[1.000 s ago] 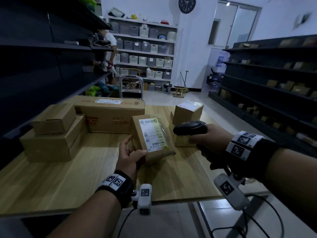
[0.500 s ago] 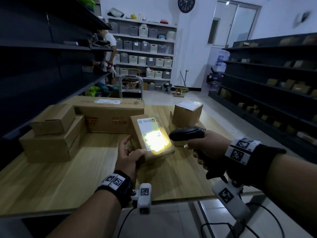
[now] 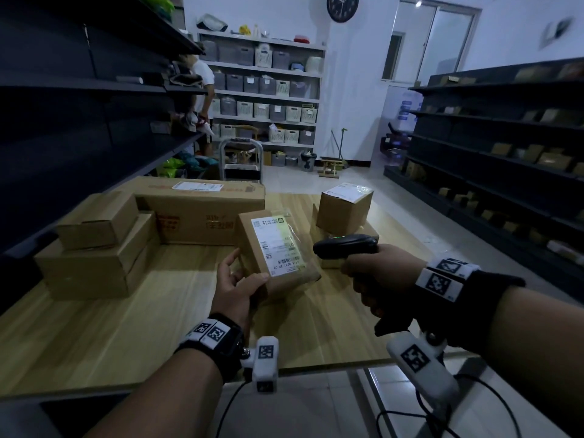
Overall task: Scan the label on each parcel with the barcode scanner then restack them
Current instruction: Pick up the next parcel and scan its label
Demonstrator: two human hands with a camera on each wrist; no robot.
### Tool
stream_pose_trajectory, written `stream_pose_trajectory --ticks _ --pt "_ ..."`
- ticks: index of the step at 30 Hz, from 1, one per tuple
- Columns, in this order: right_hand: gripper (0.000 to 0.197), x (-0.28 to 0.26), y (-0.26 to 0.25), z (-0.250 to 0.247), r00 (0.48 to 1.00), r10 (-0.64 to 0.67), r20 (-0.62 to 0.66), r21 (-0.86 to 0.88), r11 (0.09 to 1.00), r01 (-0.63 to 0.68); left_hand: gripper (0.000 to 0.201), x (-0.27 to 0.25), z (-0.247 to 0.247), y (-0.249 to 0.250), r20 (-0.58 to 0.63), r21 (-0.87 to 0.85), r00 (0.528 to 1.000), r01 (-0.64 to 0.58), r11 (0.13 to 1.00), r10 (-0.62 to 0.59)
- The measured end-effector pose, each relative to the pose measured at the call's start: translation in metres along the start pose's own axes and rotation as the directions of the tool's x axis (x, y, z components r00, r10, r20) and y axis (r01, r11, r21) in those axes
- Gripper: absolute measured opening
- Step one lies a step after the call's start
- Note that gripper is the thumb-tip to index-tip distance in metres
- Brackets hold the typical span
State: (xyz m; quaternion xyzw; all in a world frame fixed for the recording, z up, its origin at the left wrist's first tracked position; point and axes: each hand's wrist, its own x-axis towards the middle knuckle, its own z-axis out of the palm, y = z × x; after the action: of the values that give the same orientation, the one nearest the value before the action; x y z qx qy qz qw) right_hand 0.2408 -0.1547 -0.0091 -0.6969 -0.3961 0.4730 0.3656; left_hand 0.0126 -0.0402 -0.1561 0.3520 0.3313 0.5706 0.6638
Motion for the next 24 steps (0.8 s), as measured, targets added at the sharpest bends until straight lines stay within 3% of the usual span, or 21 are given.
stream_pose_trajectory --ticks 7,12,15,20,24 --pt "0.018 0.007 0.005 -0.001 0.999 -0.028 0.015 0.054 0.998 0.027 0.091 -0.002 0.002 0.001 -0.011 0.008 1.000 -0.008 1.000 0.008" --pt "0.012 0.019 0.019 -0.004 0.998 -0.061 -0.010 0.282 0.957 0.062 0.080 -0.004 0.002 0.002 0.003 0.012 1.000 0.004 1.000 -0.004" --pt "0.026 0.030 0.034 -0.009 0.999 0.005 0.033 0.508 0.861 -0.021 0.077 -0.003 0.002 0.000 -0.012 -0.003 1.000 0.023 1.000 -0.023" --pt "0.037 0.066 0.077 -0.023 0.997 0.042 -0.064 0.772 0.636 0.023 0.091 0.000 0.004 -0.001 -0.010 -0.010 0.999 0.040 0.999 -0.040" --pt "0.032 0.082 0.110 -0.025 0.996 0.052 -0.077 0.881 0.471 0.043 0.091 0.004 0.002 -0.005 -0.005 0.006 0.999 0.042 0.999 -0.042"
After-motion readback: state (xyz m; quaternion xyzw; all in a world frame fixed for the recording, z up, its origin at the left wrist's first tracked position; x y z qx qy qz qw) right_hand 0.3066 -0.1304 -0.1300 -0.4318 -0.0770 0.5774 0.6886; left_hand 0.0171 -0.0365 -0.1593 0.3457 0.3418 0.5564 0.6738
